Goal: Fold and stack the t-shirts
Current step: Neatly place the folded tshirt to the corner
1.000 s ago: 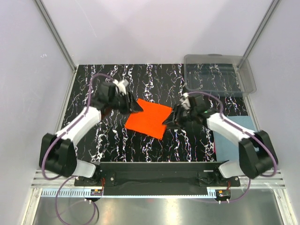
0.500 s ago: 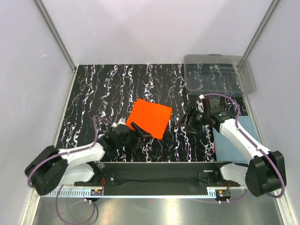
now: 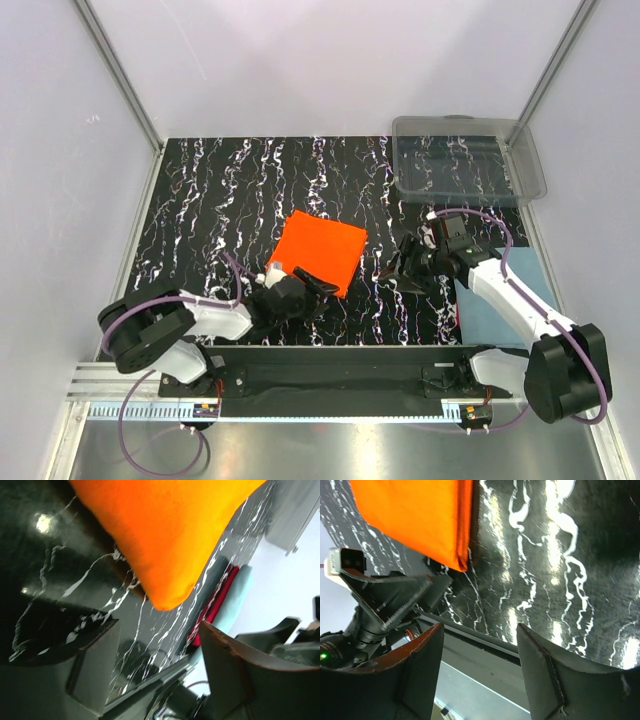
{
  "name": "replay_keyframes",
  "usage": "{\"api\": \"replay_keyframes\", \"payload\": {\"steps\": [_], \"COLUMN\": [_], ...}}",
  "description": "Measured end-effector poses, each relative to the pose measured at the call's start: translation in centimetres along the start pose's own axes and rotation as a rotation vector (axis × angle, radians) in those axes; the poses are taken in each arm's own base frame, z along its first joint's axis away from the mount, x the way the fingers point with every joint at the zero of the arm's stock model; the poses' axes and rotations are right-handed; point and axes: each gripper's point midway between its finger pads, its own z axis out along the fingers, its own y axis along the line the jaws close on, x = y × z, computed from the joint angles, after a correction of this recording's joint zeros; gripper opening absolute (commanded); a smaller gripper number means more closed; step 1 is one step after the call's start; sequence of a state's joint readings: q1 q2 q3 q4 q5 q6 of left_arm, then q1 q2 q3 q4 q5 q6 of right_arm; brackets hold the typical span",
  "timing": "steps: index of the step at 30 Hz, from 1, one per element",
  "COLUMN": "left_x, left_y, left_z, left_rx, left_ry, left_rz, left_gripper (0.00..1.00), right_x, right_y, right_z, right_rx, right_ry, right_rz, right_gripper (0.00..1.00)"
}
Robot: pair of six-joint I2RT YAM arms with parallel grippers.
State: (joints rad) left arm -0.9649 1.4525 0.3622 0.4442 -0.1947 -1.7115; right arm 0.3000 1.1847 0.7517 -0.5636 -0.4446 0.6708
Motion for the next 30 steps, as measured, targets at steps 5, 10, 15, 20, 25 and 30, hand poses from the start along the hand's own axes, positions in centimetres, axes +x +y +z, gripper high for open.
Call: {"api": "replay_keyframes", "payload": {"steps": [5, 10, 15, 20, 25, 30], "left_x": [-0.3, -0.4, -0.3, -0.4, -1.2, -2.2], "left_y": [-0.3, -0.6, -0.5, -0.3, 0.3, -0.8], "left_z": [1.3, 2.1, 2.8, 3.0, 2.9, 2.8], "left_rx": [-0.003, 0.009, 0.016, 0.015, 0.006, 0.041], "left_ry": [-0.034, -0.047, -0.046, -0.047, -0.038, -0.008], "left_rz": [-0.049, -0.08, -0.094, -0.099, -0.075, -0.074], "left_gripper": [0.59, 0.52, 0.45, 0.31, 0.04, 0.0], "right_x": [0.7, 0.5, 0.1, -1.1, -2.3, -2.7], "right_y": [-0.9, -0.9, -1.0, -0.6, 0.3, 0.4], "right_z": [0.2, 0.4, 1.2, 2.6, 4.8, 7.0], "right_rx": [0.018, 0.017, 0.033, 0.019, -0.047, -0.099], "right_ry": [0.006, 0.004, 0.018, 0.013, 0.014, 0.015], "right_rz": [0.019, 0.026, 0.044, 0.062, 0.088, 0.107], "right_gripper": [0.67, 0.71, 0.73, 0.74, 1.0, 1.0]}}
